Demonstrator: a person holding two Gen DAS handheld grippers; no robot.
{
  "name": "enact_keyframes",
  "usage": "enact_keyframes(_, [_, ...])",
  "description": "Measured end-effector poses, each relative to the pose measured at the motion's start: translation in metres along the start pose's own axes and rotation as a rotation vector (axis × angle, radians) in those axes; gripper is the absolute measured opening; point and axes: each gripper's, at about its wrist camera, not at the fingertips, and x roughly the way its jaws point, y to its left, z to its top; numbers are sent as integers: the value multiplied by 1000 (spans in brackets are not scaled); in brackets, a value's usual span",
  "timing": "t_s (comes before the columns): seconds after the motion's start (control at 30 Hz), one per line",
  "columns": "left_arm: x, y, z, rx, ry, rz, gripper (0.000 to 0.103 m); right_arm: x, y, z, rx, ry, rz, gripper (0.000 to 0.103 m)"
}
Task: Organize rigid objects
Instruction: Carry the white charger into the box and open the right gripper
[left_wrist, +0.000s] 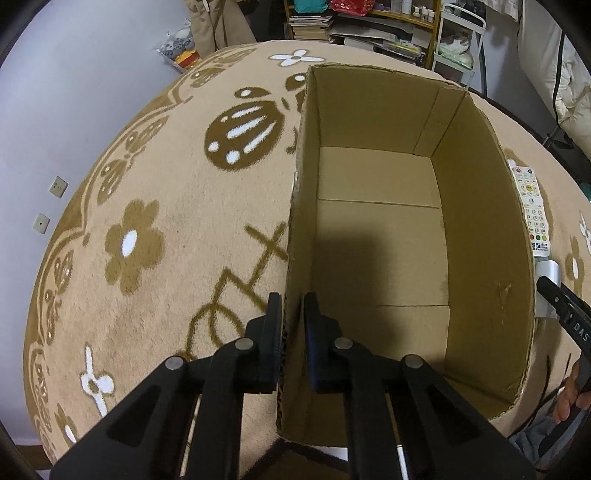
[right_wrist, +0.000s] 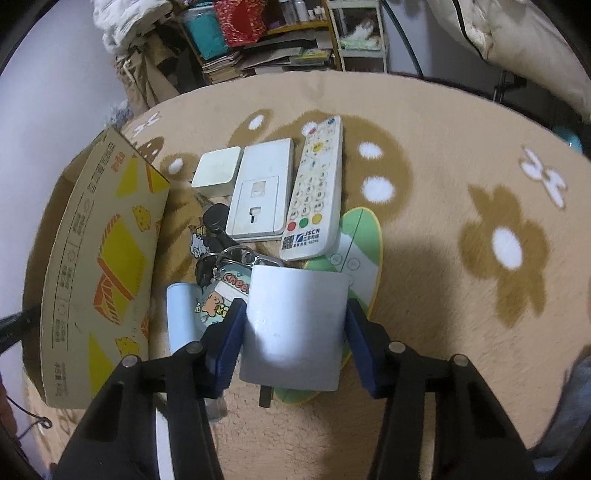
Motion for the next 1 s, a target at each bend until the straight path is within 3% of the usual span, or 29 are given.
enact_keyframes(0.5, [-3,0,2,1,9,-6,10,-56,66,17,-156,-143,57,57])
enact_keyframes(0.7, [-3,1,2,-2,8,-10,10,-69,102,40,-213,-219,130,57])
enact_keyframes(1.0, [-3,0,2,3,12,-4,10,-76,142,49,-297,-260,215,57])
